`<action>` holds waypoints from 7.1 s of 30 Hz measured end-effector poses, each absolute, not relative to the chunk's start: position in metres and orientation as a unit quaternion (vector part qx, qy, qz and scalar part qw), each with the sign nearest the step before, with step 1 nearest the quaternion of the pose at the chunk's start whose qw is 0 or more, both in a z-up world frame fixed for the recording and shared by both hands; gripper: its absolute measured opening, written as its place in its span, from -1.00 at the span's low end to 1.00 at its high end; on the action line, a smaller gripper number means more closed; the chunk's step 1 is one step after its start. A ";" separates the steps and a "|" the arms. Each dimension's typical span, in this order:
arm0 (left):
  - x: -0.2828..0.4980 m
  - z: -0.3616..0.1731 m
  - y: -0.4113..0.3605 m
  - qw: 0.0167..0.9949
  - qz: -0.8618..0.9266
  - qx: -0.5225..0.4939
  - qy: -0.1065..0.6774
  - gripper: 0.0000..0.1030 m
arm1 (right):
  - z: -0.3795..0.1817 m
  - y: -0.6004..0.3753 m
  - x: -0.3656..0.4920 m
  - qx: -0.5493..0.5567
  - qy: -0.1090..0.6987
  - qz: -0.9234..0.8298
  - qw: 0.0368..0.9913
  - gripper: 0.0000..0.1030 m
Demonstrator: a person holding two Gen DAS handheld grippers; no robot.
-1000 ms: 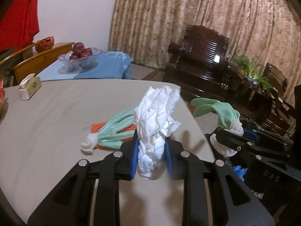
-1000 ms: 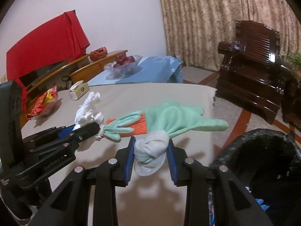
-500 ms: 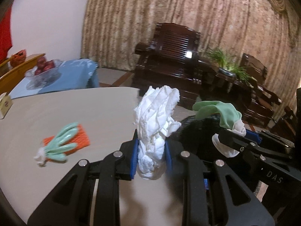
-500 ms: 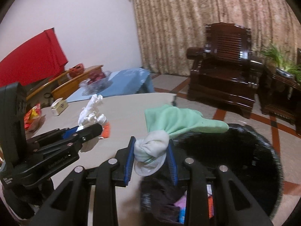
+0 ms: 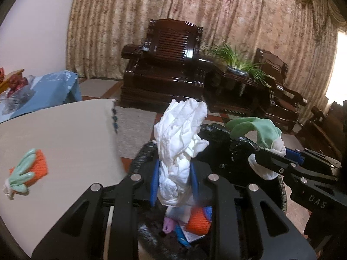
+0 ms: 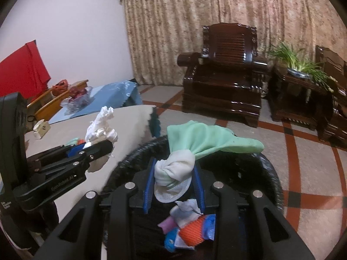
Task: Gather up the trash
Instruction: 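Bring the white tissue over the bin with the left tool while both tools open, then move both open tools back over the glove and orange net on the table, then grasp the second green glove by its white cuff with the left tool, then grasp the orange mesh net with the right tool and lift it, then carry the glove with the left tool while the right tool carries the orange net over the bin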
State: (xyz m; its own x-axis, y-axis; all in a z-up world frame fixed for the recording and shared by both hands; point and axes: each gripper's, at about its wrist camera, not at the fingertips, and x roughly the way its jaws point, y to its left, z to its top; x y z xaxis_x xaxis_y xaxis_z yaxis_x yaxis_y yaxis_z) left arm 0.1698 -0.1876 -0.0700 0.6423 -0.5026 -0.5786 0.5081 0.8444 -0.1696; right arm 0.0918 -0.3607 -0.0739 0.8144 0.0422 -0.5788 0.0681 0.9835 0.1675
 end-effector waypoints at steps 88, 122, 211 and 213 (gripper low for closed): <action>0.240 -0.130 0.123 0.920 -0.040 -0.075 0.383 -0.23 | -0.135 -0.104 0.243 0.041 0.361 0.137 0.922 0.88; 0.218 -0.127 0.203 0.919 0.068 -0.126 0.367 -0.23 | -0.171 -0.003 0.307 -0.004 0.424 0.188 0.886 0.41; 0.162 -0.060 -0.196 0.918 -0.265 0.016 0.294 -0.35 | -0.066 -0.368 0.099 0.074 0.286 -0.044 0.954 -0.51; 0.164 -0.067 -0.204 0.915 -0.271 0.019 0.299 -0.35 | -0.069 -0.371 0.098 0.075 0.288 -0.047 0.953 -0.51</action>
